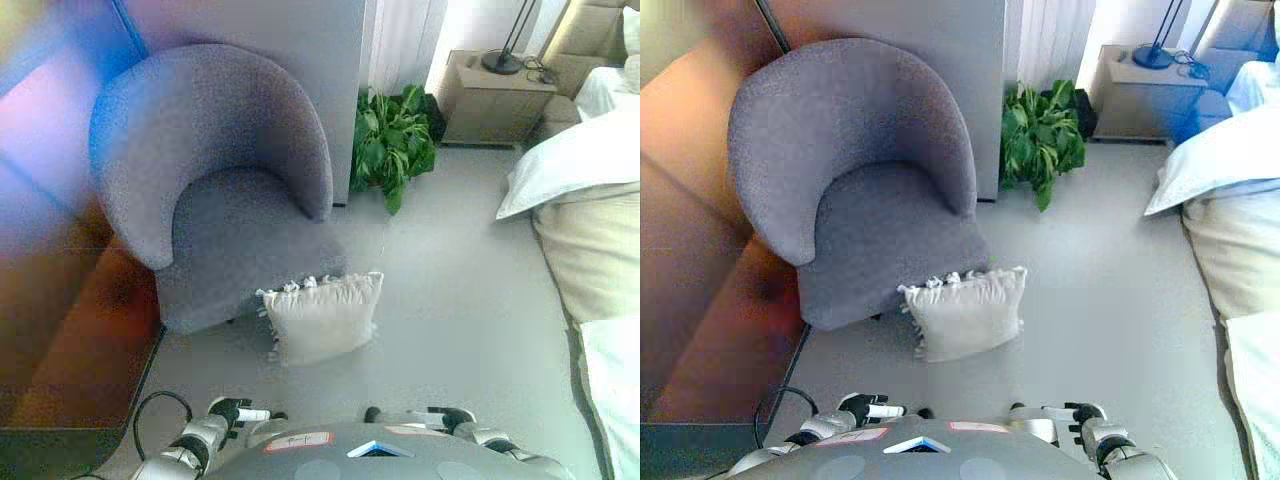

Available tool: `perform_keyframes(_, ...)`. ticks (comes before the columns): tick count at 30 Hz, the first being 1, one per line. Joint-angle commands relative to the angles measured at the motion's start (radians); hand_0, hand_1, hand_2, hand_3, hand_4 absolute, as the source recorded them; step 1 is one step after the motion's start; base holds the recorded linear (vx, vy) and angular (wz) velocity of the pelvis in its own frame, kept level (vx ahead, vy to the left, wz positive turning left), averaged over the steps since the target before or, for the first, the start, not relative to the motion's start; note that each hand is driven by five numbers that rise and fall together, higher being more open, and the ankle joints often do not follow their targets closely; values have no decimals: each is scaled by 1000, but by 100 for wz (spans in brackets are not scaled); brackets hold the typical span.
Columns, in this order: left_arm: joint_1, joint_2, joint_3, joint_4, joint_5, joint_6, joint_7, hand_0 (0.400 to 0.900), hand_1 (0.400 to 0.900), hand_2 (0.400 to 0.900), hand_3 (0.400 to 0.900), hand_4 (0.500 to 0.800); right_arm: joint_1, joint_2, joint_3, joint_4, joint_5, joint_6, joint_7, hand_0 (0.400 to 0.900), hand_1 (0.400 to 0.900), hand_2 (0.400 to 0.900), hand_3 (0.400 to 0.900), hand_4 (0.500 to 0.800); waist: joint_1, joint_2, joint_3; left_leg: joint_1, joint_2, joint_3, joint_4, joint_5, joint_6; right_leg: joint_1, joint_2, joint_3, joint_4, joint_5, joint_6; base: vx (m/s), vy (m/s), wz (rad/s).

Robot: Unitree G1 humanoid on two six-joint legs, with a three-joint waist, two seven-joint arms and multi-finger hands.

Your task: Pick up the pillow and put it on the sofa.

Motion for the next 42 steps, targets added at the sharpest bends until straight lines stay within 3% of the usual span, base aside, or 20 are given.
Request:
perform_keyframes(1, -26, -2, 14, 74, 33, -9, 15, 900, 900, 900, 900, 800, -41, 24, 14, 54, -9, 1, 6, 900, 900, 900, 900, 800, -2, -29, 5, 4, -94, -3, -6, -61, 72, -18, 20, -10, 25, -16, 47, 0, 0, 0)
perform_keyframes(6, -22, -1, 16, 78, 29, -14, -11, 900, 900, 900, 900, 800, -37, 25, 18, 52, -6, -3, 7, 900, 900, 900, 900, 800, -4, -31, 7, 4, -94, -2, -6, -62, 73, -18, 21, -9, 25, -17, 46, 0, 0, 0)
perform_keyframes(25, -32, -7, 18, 82, 36, -13, 11, 900, 900, 900, 900, 800, -38, 38, 22, 53, -12, -4, -1, 900, 900, 900, 900, 800, -8, -32, 14, 3, -88, 3, -4, -60, 73, -24, 28, -4, 32, -23, 41, 9, -13, -1)
perform_keyframes(32, -35, -6, 11, 68, 39, -33, 22, 900, 900, 900, 900, 800, -38, 38, 27, 50, -3, -4, -12, 900, 900, 900, 900, 800, -14, -32, 27, -4, -68, 7, 17, -56, 66, -35, 42, 8, 57, -41, 28, 39, -73, -4)
perform_keyframes(36, -54, -1, 10, 49, 43, -103, 83, 900, 900, 900, 900, 800, -51, 25, 25, 44, -7, 2, -20, 900, 900, 900, 900, 800, -22, -67, 57, -90, -27, 32, 241, -83, 53, -67, 37, 30, 97, -45, -1, 8, -102, 7)
perform_keyframes(39, -67, 0, 13, 24, 10, -174, 121, 900, 900, 900, 900, 800, -49, 5, 33, 29, -35, 35, -27, 900, 900, 900, 900, 800, -10, -87, 99, -223, 12, 41, 469, -11, 40, -62, 40, 23, 108, -40, -30, 64, -86, -6)
perform_keyframes(42, -68, 5, 25, -2, 12, -214, 145, 900, 900, 900, 900, 800, -44, -15, 24, 65, -37, 29, -26, 900, 900, 900, 900, 800, 20, -70, 139, -295, 25, 98, 400, 33, 28, -16, 56, 12, 122, -76, -27, 190, 61, -5)
